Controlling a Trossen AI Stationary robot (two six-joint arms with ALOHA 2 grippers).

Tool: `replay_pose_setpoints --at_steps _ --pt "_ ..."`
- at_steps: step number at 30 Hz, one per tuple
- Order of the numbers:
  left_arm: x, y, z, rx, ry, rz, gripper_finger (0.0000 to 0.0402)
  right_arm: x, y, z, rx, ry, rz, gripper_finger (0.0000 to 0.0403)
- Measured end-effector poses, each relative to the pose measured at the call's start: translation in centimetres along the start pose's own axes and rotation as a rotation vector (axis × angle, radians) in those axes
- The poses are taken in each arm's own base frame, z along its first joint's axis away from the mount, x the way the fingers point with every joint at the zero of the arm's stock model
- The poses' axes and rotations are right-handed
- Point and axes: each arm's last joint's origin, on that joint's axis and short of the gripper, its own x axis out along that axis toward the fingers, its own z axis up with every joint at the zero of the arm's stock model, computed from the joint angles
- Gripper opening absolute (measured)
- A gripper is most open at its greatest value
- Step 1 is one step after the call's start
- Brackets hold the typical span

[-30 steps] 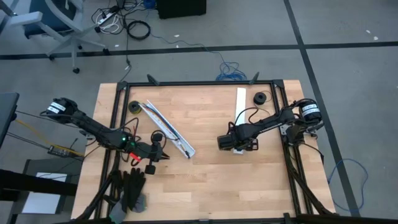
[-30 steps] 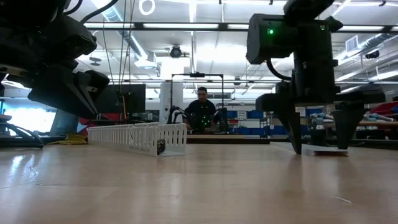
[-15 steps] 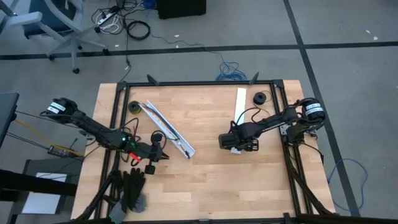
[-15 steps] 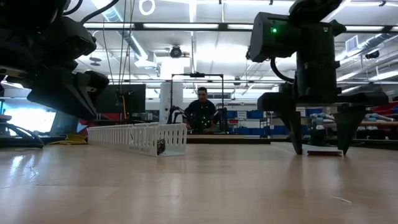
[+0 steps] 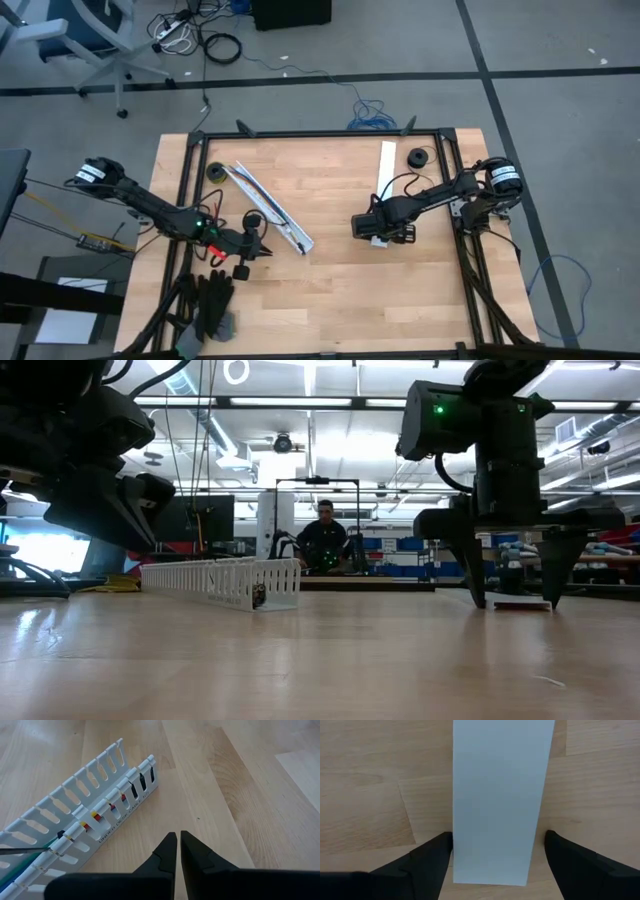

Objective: Ziptie cables
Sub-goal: Close the white cable duct

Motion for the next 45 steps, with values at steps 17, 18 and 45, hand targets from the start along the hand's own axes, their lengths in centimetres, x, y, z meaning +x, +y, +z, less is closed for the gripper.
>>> replay_pose_setpoints --at_steps 17,18,45 --pt "0.0 0.0 0.0 0.0 0.0 0.0 0.0 -0.6 0.6 -0.2 0.01 -0.004 0.003 0.0206" --pt "0.0 0.0 0.0 -0.001 0.001 0.0 0.0 -0.6 0.6 -0.2 0.009 -0.006 0.002 0.0205" --pt "0.0 0.0 0.0 0.0 0.003 0.0 0.0 -0.7 0.1 -1.8 -0.04 -0.107 0.031 0.0213"
